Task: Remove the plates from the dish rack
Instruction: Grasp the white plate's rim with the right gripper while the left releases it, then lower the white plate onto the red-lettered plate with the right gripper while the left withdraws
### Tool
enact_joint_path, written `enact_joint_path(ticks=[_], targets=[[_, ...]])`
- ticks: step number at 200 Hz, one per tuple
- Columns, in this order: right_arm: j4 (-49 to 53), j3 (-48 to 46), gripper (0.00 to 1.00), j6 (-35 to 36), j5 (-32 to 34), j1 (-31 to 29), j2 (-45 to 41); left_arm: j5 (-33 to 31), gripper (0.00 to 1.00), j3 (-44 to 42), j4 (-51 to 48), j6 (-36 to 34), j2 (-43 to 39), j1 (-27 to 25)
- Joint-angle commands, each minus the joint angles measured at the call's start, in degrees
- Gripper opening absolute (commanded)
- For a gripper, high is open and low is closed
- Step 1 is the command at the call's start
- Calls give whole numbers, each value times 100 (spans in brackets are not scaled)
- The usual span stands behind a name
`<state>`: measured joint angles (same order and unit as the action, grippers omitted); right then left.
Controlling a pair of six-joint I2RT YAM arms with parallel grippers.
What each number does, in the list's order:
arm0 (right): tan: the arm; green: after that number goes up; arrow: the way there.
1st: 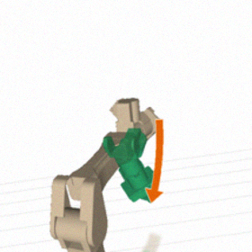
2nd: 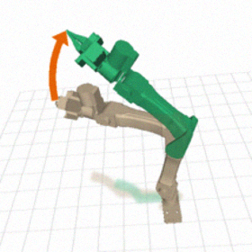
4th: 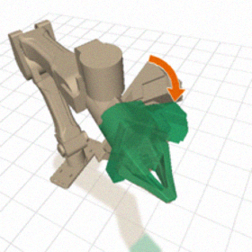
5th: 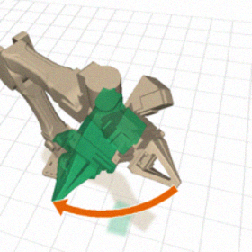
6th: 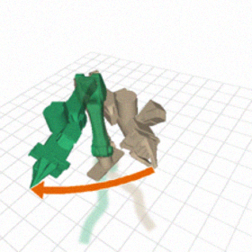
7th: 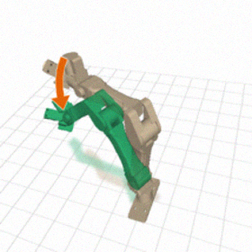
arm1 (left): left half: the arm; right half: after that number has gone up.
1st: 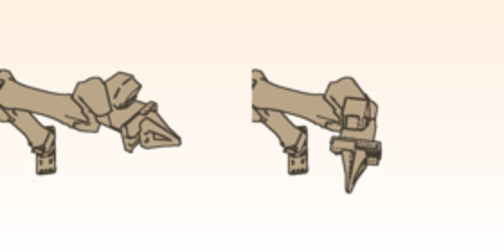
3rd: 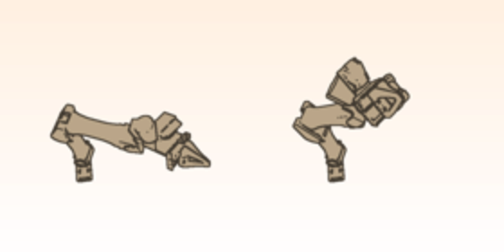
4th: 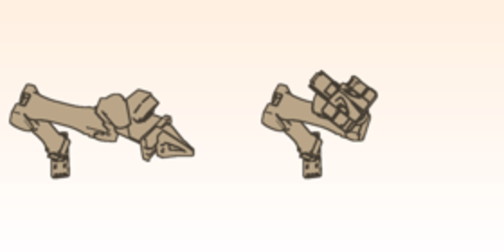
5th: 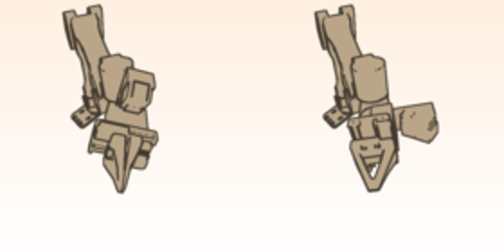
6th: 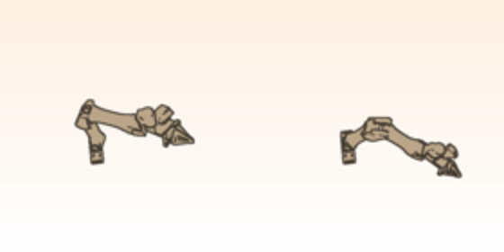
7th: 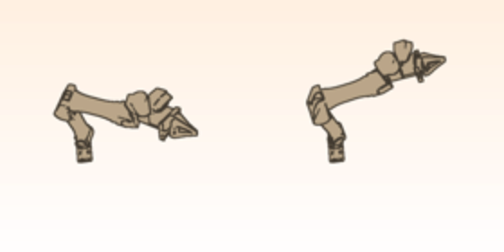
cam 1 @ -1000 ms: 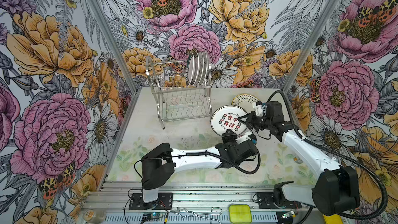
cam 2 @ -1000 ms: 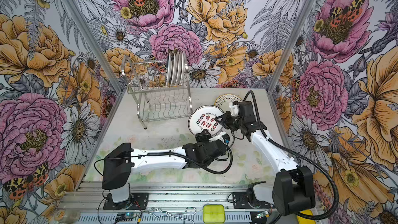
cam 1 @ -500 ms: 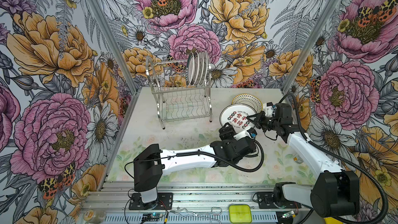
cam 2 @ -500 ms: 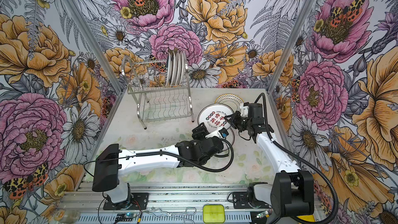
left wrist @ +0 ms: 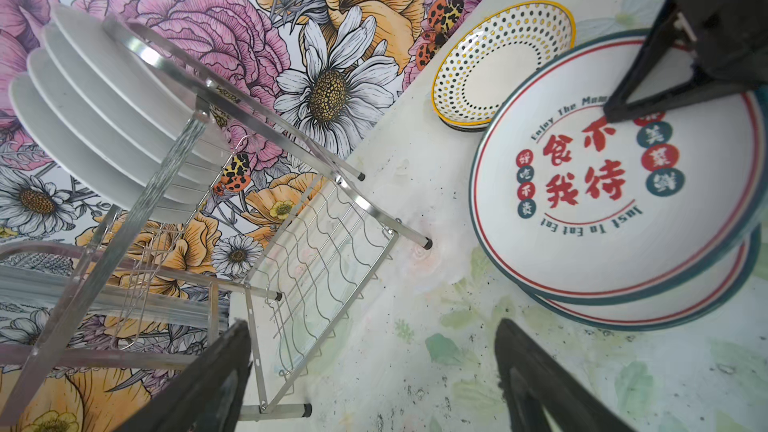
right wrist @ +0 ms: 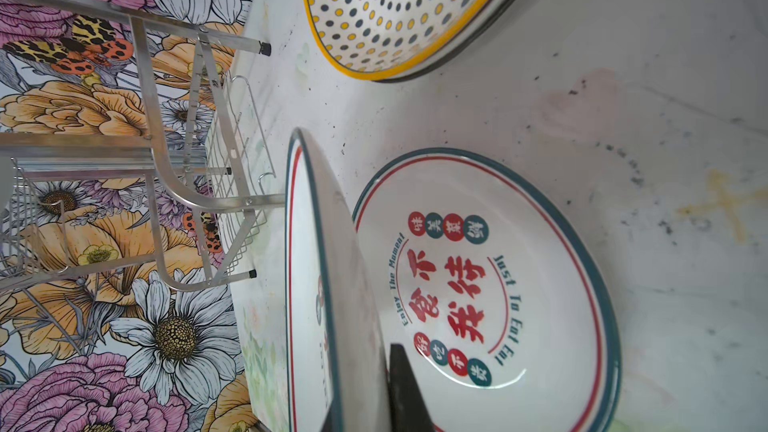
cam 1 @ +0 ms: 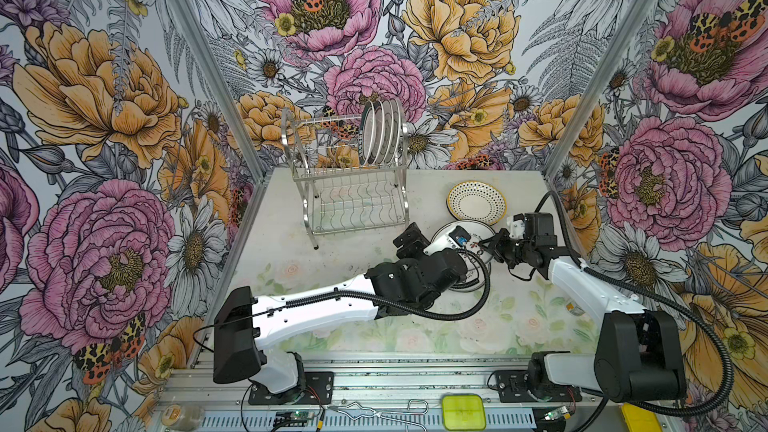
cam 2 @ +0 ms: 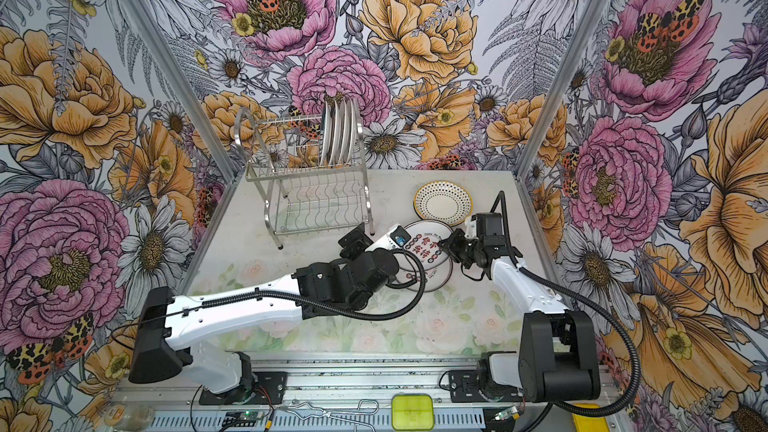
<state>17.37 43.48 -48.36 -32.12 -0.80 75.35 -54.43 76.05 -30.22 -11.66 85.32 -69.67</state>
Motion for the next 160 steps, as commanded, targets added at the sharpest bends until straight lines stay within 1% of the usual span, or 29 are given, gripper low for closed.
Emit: enact_joint_path(ticks=[1,16,41,74,103,134,160], targets=[[-240,-81,0,79,82,18,-30,473,95,-46,-102,408,-320,286],[-254,-160,0,89,90,12,45,695,99,-15,-91,570,-539,454],[-257,-260,0,116,142,5,94,981,99,28,-114,851,-909,793],[-260,-275,0,178,181,-29,249,1491,99,128,-245,1375,-1325,1502],[-247,-237,0,218,268,-136,392,1672,99,237,-277,1559,-1507,1969],[-250,-226,0,185,375,-223,558,1918,99,473,-351,1699,-1481,2447],[-230,-269,8,162,511,-260,655,2121,99,657,-352,1685,-1416,2807]])
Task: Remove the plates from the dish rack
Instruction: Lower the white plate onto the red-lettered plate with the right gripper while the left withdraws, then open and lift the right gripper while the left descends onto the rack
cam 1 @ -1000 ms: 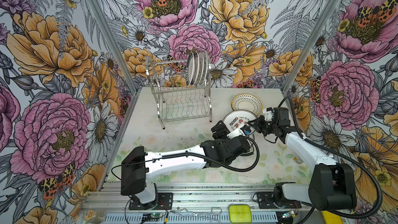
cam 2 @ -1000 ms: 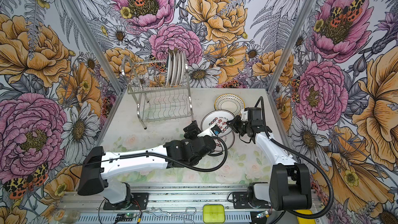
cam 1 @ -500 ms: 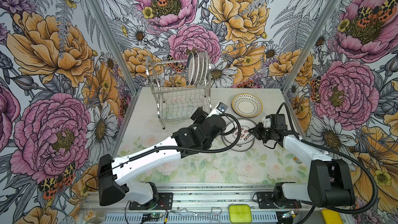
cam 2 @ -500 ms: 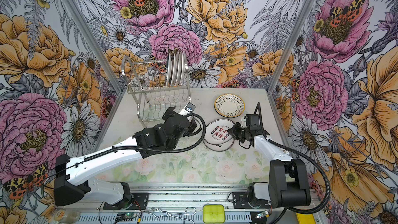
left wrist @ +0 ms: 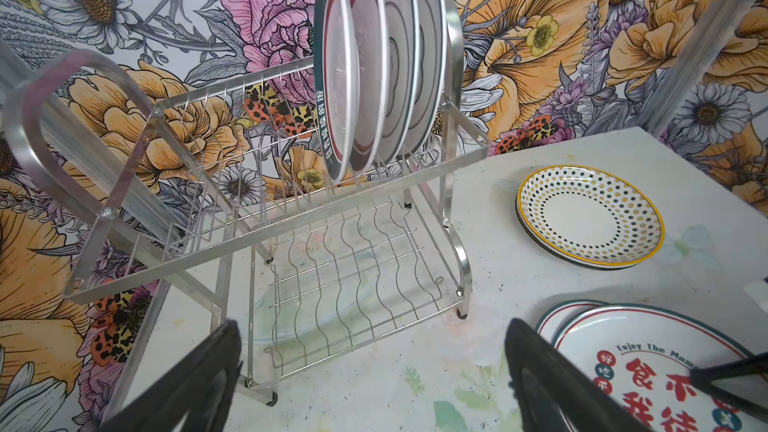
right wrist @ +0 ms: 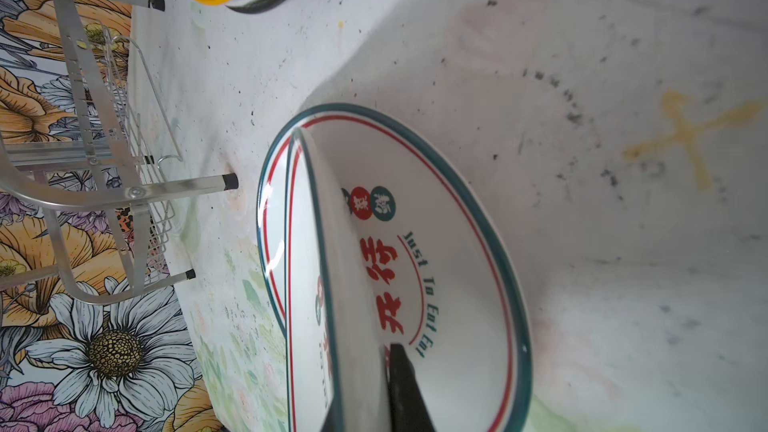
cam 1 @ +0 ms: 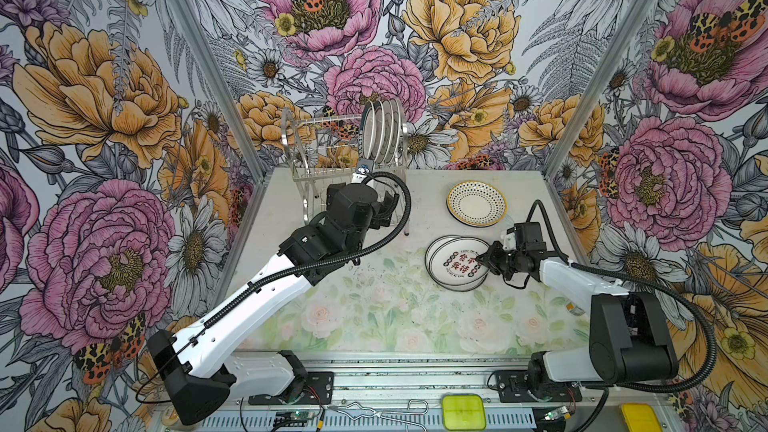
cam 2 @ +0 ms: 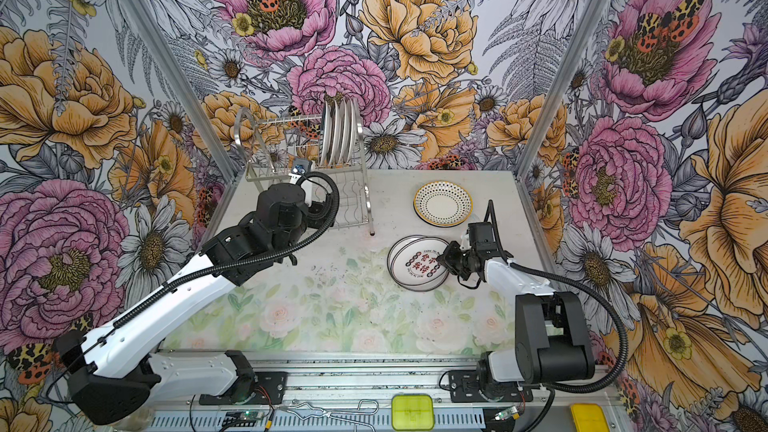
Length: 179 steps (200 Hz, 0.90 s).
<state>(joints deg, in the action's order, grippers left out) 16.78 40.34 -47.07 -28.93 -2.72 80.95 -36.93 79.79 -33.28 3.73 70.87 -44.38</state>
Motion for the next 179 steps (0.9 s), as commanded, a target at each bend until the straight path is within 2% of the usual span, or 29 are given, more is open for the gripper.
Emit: enact_joint_path(ticks=[1,37,58,152,179], targets=[[-168,41,9,32,193,-65,96,379,99,292,-47,146,35,293],[-63,18,34,12,373,-95,158,464,99,645,-134,70,330,754],[99,34,42,62,577,-113,143,569,99,867,-153,-70,555,949],[1130,623,53,310,1598,-270,92,1373,99,1712,-145,-313,1369,1559],[1366,763,56,348,1816,-306,126,1399,99,1863,-147,-391,1554,1612]])
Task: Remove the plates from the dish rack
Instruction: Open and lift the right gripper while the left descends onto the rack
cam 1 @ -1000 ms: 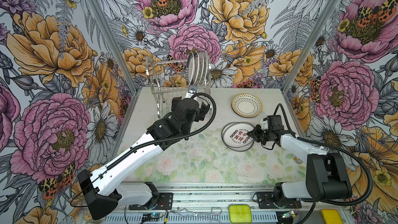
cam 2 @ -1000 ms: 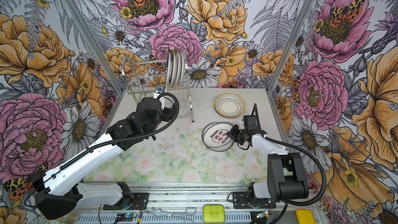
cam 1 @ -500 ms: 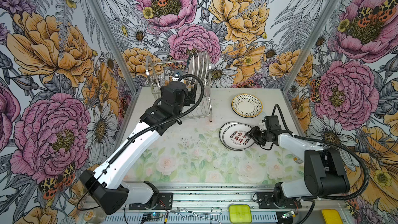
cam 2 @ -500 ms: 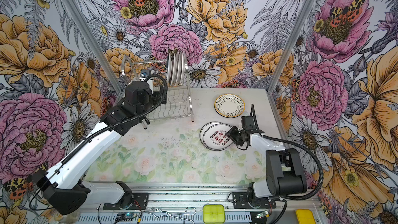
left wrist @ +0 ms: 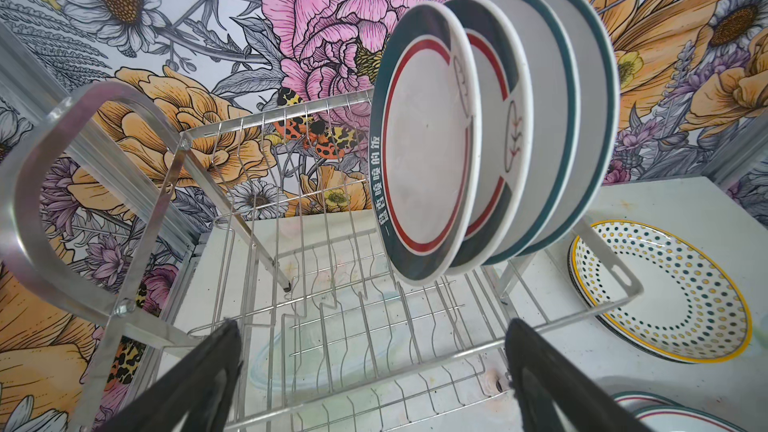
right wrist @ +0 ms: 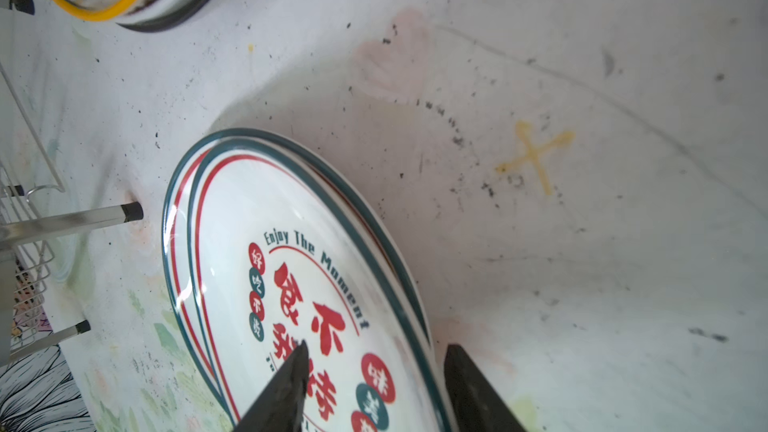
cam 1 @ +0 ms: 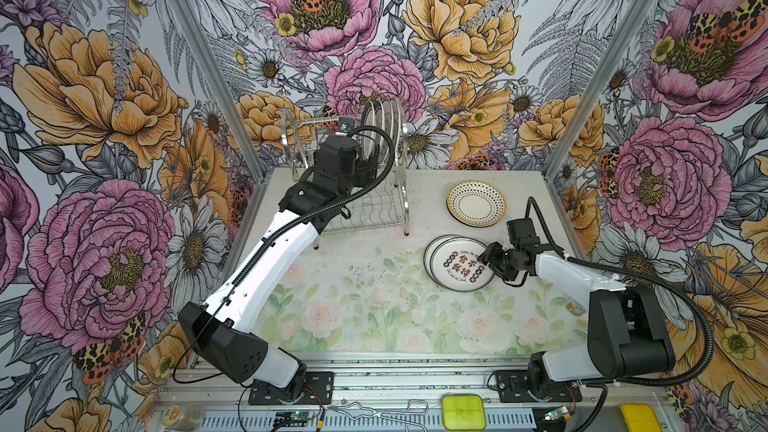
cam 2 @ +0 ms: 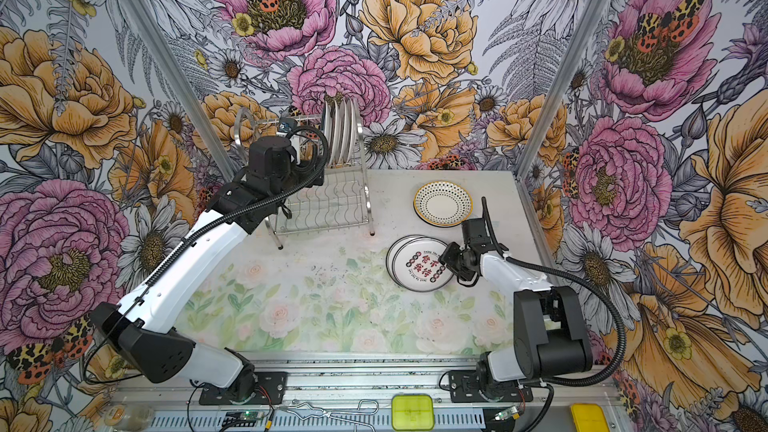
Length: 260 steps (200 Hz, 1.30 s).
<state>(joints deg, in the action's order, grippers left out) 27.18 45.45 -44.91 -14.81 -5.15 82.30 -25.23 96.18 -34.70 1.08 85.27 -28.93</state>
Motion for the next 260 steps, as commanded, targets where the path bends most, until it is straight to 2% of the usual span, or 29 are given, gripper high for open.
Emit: enact_joint_path(ticks=[1,87,143,157,179,187,202,207,215,224,239,260], targets=[[324,252,57,136,402,-64,-7,225,99,229,-8,-135,117,69],[575,779,61,105,690,-416,685,345,99,494,7,-178,444,259],[804,896,63,91,1227,-461,471,446,98,605,13,-191,516,306],[807,923,68,100,1279,-450,356,587,98,650,8,-172,525,349],[807,989,70,113,1294,-439,231,974,96,734,16,-176,562,414],[798,1014,81,114,1279,-426,201,1117,95,748,10,-202,585,432],[798,1065,83,140,1279,-408,164,1282,95,779,20,-207,599,479],[798,1084,84,155,1270,-392,159,1532,94,772,22,-217,599,512],[796,1102,95,149,1270,-375,144,1720,94,768,20,-204,596,566],[793,1128,99,171,1279,-360,135,1920,93,749,49,-205,589,618],[789,1180,99,201,1244,-328,95,2262,93,694,99,-230,567,712],[789,1221,99,245,1230,-269,24,2392,92,675,161,-231,560,830]])
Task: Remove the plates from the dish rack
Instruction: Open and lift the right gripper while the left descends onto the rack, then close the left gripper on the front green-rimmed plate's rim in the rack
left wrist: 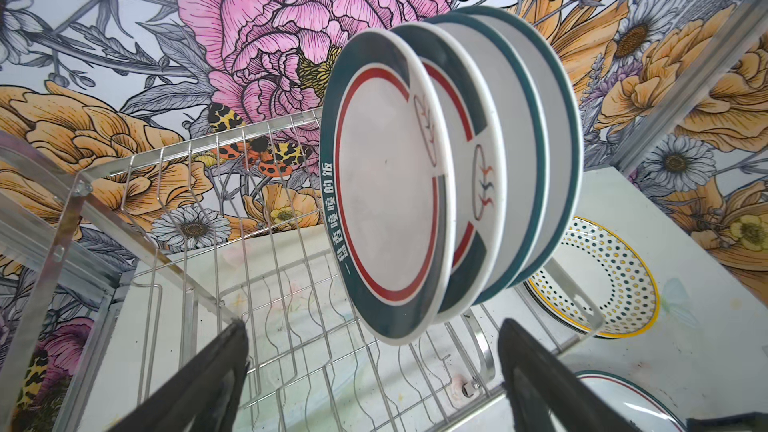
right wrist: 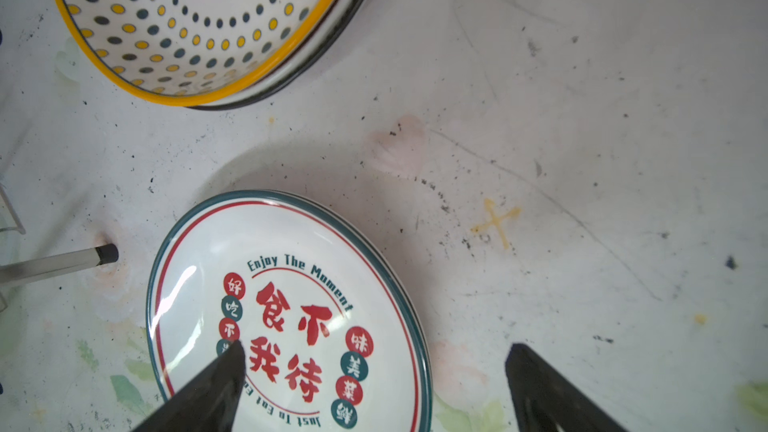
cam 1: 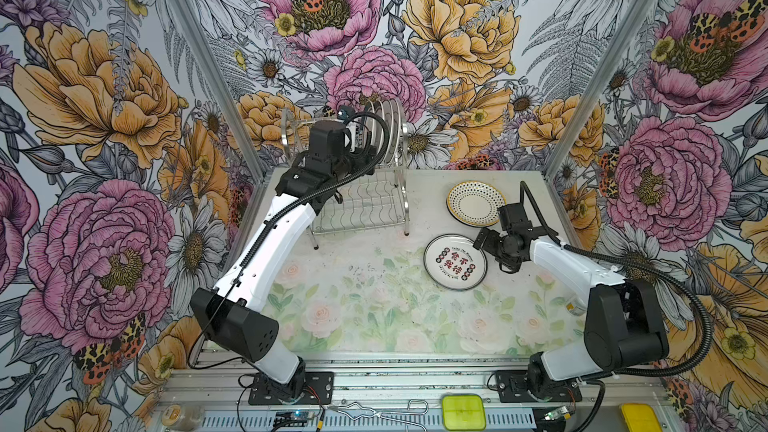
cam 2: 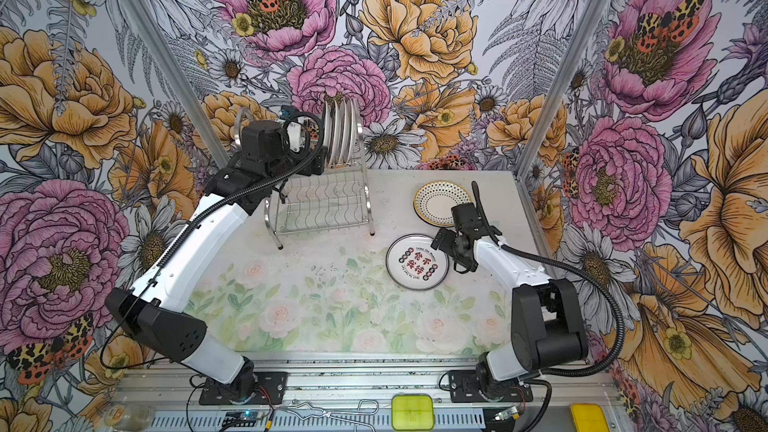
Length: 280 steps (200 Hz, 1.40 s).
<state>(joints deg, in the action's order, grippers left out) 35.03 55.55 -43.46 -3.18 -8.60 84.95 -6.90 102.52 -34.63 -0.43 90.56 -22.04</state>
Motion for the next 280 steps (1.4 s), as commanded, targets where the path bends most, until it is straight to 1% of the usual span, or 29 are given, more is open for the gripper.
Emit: enact_joint_path(ticks=[1,37,85,105,175,222,235,266,280], targets=[[4,211,99,101,65,86,-245,567,92,36,152,-80,31,144],[2,184,99,162,12,196,-371,867,87,106,176,-166,118,208],[-13,114,99,203,-78,336,-439,952,79,253,189,-306,324,192],[-13,78,99,227,-95,376,-531,817,76,353,176,-409,430,198],[-1,-41,99,258,-164,522,-743,694,59,573,159,-532,720,200],[-13,-16,99,296,-214,549,-767,534,55,649,157,-666,898,183],[-14,-18,99,297,-201,546,-786,413,53,703,156,-729,974,141],[-13,-13,99,322,-220,548,-822,-36,44,874,137,-861,1203,60],[-13,-33,99,330,-231,552,-839,-111,41,968,97,-867,1295,56]])
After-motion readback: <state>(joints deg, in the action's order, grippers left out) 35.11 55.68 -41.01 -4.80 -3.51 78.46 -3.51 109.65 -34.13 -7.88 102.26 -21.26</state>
